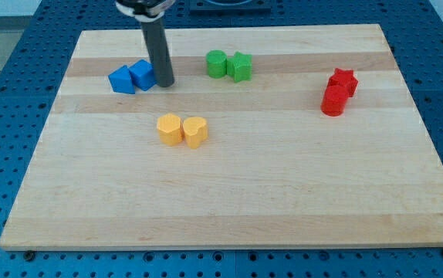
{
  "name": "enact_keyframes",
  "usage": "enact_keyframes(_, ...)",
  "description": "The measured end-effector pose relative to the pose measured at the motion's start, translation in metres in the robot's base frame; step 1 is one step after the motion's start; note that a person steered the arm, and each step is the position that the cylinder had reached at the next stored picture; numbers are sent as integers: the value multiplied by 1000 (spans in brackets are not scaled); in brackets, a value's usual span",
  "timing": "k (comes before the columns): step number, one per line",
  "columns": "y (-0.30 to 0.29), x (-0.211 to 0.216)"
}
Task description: Move the blue cube to the center left of the board
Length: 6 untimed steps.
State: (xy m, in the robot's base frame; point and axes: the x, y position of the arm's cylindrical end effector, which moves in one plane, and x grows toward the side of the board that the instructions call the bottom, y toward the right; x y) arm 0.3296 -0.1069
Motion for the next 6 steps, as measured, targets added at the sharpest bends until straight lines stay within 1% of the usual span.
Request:
enact_keyframes(1, -1, -20)
enact_keyframes(2, -30, -19)
enact_keyframes(4, -100, 18)
enact_keyframes(5, -127, 18)
enact_keyframes(6, -111, 8)
